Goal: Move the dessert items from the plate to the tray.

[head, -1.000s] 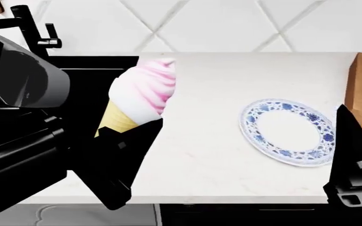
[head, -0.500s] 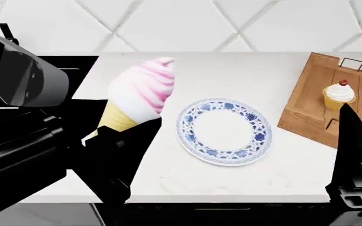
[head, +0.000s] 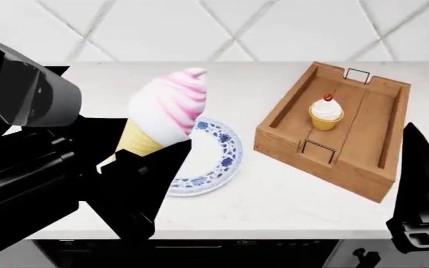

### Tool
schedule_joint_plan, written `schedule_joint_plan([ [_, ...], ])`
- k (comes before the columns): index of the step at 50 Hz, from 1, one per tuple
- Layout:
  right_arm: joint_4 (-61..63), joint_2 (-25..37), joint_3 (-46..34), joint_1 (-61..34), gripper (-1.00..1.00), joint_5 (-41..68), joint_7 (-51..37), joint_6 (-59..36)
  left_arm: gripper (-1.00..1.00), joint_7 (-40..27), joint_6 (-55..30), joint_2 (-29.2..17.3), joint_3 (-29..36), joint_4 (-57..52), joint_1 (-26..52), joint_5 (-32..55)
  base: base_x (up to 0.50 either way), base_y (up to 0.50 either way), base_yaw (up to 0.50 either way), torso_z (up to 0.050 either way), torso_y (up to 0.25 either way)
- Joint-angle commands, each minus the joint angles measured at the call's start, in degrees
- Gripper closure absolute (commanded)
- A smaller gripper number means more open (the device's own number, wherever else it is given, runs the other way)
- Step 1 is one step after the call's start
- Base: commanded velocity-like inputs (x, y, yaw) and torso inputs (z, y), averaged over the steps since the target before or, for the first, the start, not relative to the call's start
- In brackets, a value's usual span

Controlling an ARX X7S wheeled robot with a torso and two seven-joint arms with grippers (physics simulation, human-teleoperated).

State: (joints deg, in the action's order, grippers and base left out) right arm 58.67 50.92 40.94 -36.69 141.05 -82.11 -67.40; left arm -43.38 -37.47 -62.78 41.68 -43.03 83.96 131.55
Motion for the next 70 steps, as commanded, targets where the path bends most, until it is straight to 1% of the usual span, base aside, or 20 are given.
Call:
schedule_joint_plan([
  [1, 0.0, -0.3, -0.3, -0.2, -1.00, 0.1, -0.3, -0.2, 1.00, -0.2, 0.5, -0.3, -0.2, 0.0, -0.3, 0.2, -0.01, -0.50, 0.00, 0.000, 0.000],
  [14, -0.1, -0.4, -0.8, -0.6, -1.00, 0.1, -0.5, -0.3, 1.00, -0.2, 0.6, -0.8, -0.6, -0.2, -0.5, 0.4, -0.01, -0.50, 0.00, 0.000, 0.000],
  [25, 0.1, -0.6, -3.0, -1.2, -1.00, -0.9, -0.7, -0.5, 1.00, -0.1, 0.5, -1.1, -0.8, 0.0, -0.5, 0.6, -0.01, -0.50, 0.00, 0.000, 0.000],
  [38, 0.9, -0.2, -4.3, -2.9, -1.00, 0.7, -3.7, -0.3, 1.00, 0.2, 0.6, -1.3, -1.1, -0.1, -0.8, 0.4, 0.00, -0.01, 0.00, 0.000, 0.000],
  [48, 0.5, -0.7, -3.9, -3.2, -1.00, 1.8, -4.2, -0.5, 1.00, 0.0, 0.6, -1.5, -1.5, -0.2, -0.5, 0.9, 0.01, -0.02, 0.00, 0.000, 0.000],
  [70, 0.4, -1.0, -4.6, -3.8, -1.00, 1.7, -4.3, -0.8, 1.00, -0.3, 0.2, -1.3, -1.7, 0.0, -0.2, 1.3, 0.46, -0.30, 0.00, 0.000, 0.001],
])
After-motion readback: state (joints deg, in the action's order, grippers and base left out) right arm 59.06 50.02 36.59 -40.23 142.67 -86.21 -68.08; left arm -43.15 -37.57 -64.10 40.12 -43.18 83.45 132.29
